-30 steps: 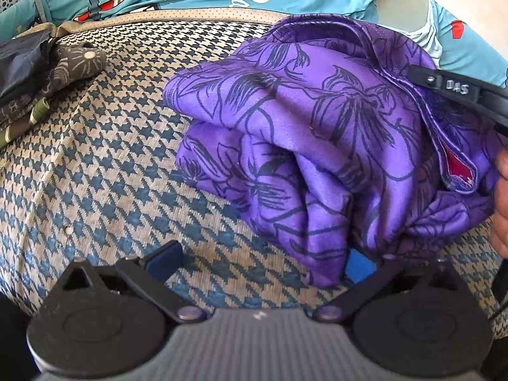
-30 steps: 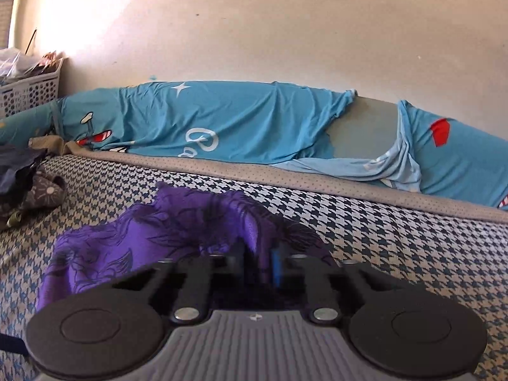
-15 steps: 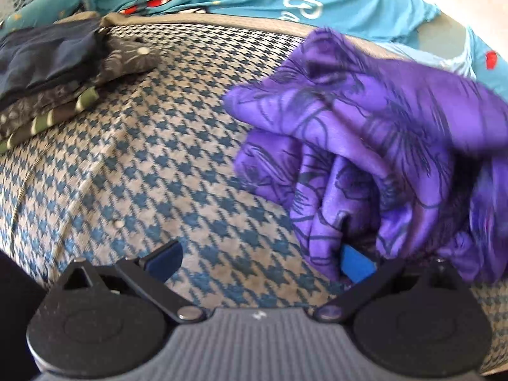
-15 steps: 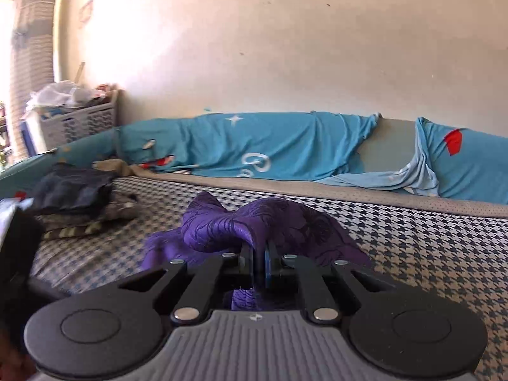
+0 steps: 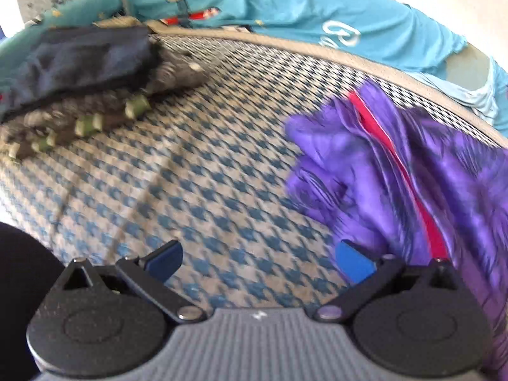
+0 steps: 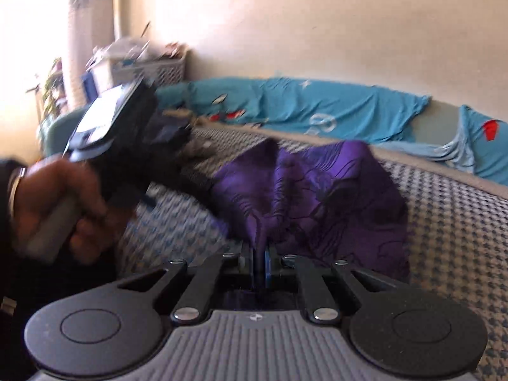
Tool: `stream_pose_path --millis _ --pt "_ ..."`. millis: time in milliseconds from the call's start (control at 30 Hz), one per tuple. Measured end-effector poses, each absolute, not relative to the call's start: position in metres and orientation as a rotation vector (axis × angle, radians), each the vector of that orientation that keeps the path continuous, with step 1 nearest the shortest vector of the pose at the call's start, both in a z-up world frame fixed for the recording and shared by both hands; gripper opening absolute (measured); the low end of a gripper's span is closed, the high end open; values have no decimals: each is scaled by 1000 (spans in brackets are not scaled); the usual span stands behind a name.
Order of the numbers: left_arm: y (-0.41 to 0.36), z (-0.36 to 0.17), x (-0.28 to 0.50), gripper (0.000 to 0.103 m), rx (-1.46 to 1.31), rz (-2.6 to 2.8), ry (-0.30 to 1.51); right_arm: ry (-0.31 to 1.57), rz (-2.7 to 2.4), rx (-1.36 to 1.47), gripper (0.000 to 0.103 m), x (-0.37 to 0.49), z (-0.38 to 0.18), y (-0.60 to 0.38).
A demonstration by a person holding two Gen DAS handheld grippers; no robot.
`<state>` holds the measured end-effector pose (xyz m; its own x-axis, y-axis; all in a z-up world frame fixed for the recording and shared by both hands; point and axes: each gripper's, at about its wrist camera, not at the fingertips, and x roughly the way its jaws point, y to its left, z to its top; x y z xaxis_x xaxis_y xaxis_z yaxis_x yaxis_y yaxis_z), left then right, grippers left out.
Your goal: Fold clothes
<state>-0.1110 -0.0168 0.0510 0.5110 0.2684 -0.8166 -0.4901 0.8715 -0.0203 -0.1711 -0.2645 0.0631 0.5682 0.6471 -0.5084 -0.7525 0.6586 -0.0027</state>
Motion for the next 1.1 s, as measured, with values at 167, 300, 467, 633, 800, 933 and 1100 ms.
stream_pose_path --millis 167,300,467,633,800,933,1100 --pt "1 72 -124 103 -325 490 866 567 862 -331 8 -176 46 -250" --pt "5 82 -126 103 -379 442 833 638 886 -387 8 -174 37 -242" --pt "-19 78 -117 103 -338 326 822 677 912 -398 14 -173 34 -239" --pt "-45 57 -103 103 -255 257 872 646 933 -334 18 -177 42 -249" --pt "-52 36 -103 103 -219 235 920 578 918 -249 18 -180 55 -261" --pt "-45 26 -110 103 -226 219 927 535 849 -172 23 -172 67 -273" --pt "-39 16 -114 103 -254 211 940 452 691 -47 37 -152 84 -286"
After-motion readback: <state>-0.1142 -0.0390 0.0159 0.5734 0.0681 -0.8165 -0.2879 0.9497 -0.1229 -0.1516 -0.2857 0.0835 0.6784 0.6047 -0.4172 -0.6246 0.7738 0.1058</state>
